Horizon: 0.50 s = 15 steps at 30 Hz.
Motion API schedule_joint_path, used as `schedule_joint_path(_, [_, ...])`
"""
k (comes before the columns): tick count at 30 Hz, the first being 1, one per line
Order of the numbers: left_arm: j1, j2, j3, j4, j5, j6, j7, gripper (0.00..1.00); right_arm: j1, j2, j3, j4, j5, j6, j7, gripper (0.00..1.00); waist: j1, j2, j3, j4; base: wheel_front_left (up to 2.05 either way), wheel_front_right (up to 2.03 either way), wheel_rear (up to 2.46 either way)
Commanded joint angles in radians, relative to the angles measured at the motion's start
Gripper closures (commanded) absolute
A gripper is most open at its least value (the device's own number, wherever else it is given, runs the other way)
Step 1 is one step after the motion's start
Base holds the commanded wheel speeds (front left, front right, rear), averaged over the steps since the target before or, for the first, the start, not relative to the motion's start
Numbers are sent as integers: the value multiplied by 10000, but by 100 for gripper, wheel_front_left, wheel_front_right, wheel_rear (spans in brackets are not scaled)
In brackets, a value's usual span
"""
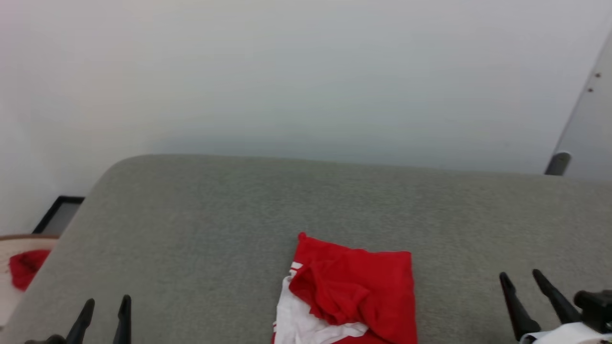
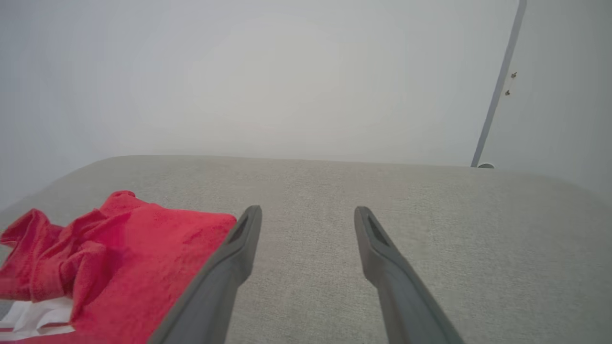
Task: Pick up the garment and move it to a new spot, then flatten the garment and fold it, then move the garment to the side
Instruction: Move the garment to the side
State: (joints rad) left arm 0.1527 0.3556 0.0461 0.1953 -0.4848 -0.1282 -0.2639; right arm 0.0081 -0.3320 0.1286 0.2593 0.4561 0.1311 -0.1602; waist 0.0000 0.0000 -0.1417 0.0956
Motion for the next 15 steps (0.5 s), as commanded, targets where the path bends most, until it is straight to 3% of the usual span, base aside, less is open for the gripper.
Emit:
schedule_joint_path(1, [-136,15,31,77,92,-24,2,0,-206,134,118,22,-36,-7,90,0,0,0,29,606,0,0,0])
schedule_joint_path(10, [-456,-54,-255,335,138,-25,2,0,-605,508,670,423,101,-7,774,0,0,0,87,1790,0,0,0])
schedule_joint_path(15, [-539,-49,-467,445,46,-24,2,0,-869,603,767,805,188,-7,1767,0,0,0,210,2180,0,0,0])
